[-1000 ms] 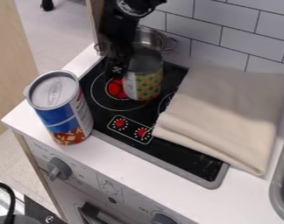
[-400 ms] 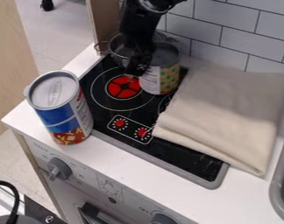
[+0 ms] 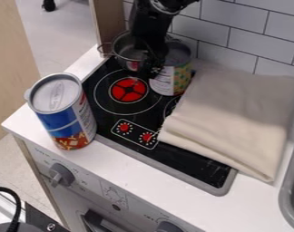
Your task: Move the metallic can to the left center of the burner
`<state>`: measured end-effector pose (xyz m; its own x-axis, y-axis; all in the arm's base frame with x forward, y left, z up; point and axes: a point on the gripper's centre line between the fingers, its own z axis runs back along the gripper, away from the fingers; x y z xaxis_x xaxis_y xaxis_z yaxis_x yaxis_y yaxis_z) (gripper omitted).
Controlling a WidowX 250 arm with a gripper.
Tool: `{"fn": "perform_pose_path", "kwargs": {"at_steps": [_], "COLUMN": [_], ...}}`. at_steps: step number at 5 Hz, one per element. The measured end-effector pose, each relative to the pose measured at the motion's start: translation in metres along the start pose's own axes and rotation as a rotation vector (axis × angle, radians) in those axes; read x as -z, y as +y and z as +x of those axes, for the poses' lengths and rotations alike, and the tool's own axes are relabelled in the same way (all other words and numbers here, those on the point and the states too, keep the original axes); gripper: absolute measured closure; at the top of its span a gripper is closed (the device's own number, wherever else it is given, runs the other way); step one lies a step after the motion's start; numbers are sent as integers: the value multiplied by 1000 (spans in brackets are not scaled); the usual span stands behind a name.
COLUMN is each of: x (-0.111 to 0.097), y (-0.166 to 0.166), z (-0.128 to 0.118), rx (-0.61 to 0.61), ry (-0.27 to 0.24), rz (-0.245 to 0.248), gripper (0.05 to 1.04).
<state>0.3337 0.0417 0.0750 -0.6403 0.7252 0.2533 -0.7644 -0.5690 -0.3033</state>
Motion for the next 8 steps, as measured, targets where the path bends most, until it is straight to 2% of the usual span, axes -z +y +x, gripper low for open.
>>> {"fn": "perform_pose_path", "kwargs": {"at_steps": [1, 2, 4, 5, 7, 8], "x": [-3, -1, -13, -7, -18, -28], "y": [0, 1, -13, -10, 11, 20], "z": [-12, -23, -33, -29, -6, 5], "rx": [-27, -32, -61, -34, 42, 102], "ry": [26, 32, 67, 62, 95, 126], "rz": [-41, -56, -70, -63, -62, -54], "gripper": [84, 84, 84, 84, 84, 84]}}
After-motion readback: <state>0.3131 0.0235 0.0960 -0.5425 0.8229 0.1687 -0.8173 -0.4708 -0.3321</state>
